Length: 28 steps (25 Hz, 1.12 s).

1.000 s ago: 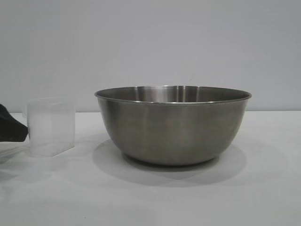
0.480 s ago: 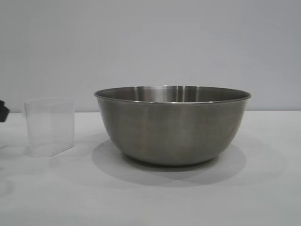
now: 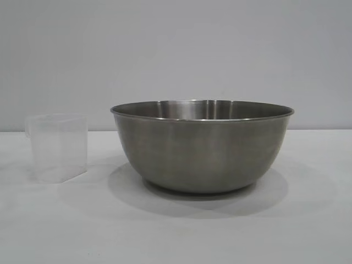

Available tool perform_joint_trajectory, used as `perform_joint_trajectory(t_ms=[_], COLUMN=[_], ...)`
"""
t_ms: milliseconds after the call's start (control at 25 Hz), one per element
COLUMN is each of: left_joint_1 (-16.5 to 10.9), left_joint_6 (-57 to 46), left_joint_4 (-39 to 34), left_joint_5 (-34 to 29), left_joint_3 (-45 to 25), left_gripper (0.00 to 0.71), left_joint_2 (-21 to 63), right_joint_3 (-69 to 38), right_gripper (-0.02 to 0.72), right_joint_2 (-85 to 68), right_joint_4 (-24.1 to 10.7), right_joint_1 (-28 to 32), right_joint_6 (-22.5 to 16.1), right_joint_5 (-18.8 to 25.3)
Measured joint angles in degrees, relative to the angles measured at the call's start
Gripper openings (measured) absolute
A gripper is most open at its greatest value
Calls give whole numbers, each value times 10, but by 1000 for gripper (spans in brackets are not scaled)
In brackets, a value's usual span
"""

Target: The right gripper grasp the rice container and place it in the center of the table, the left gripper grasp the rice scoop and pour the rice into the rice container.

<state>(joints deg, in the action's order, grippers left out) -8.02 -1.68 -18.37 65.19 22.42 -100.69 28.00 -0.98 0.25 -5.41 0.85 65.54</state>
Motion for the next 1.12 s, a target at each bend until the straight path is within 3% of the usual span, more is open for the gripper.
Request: perform_joint_trajectory(t_ms=[400,640,1120], left_joint_1=[0,-1,5], left_joint_6=[7,9,-97], left_joint_4=[-49,-109,-164], left_joint_5=[-9,-140,-283], left_joint_3=[0,0,-4], left_gripper=[216,216,216], left_joint_2=[104,202,359], right_joint_3=[0,0,0], right_gripper=[365,365,365], right_joint_2=[0,0,0], right_joint_4=[0,0,0], right_joint_1=[0,0,0], right_joint_6=[0,0,0], right_joint_5=[0,0,0])
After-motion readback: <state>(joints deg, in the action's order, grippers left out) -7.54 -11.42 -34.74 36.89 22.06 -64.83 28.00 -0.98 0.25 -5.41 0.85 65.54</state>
